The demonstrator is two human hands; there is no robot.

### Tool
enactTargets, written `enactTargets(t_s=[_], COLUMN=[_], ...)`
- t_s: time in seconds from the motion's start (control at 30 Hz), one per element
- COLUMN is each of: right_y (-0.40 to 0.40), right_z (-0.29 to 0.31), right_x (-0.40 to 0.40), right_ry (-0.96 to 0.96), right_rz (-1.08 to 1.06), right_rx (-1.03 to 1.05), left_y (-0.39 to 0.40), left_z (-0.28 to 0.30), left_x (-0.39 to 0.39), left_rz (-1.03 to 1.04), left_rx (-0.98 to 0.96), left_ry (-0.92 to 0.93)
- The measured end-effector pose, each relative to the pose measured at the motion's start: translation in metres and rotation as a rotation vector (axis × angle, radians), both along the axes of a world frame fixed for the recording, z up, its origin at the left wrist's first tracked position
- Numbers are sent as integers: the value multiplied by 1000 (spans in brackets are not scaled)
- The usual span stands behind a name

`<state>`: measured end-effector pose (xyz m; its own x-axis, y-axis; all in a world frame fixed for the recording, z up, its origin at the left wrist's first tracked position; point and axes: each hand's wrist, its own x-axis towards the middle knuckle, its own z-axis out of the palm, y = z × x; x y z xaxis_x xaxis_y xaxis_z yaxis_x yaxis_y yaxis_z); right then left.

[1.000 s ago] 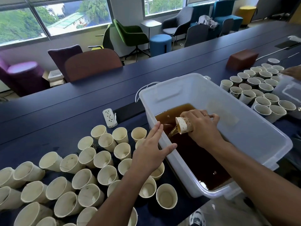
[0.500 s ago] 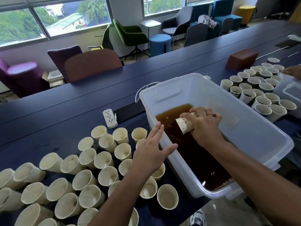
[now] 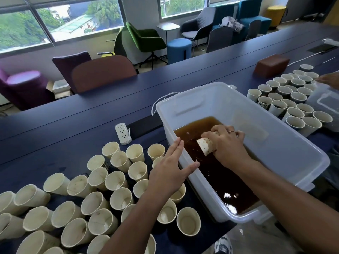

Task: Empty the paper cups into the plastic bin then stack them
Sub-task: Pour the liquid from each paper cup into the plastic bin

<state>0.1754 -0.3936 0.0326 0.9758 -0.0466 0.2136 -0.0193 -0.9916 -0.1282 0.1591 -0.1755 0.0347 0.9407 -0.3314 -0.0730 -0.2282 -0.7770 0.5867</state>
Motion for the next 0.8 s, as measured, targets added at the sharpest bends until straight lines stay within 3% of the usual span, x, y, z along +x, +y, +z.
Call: enactTargets(t_s=[0.1, 0.37, 0.5, 0.67, 0.8], right_y=[-2, 0, 1, 35, 90], right_z=[0, 3, 12, 46, 68], right_x=[1, -1, -2, 0, -1], right_ry=[-49, 66, 38, -51, -29], right_rz=[-24, 10, -59, 24, 238], right_rx=[26, 11, 249, 510, 615], left_y=[0, -1, 0, 24, 67], left_z=[1, 4, 18, 52, 83], left_x=[0, -1, 6, 22, 14], left_rz=[-3, -7, -26, 206, 356], left_rx=[-10, 2, -27, -389, -479], left_ry=[-4, 21, 48, 56, -13])
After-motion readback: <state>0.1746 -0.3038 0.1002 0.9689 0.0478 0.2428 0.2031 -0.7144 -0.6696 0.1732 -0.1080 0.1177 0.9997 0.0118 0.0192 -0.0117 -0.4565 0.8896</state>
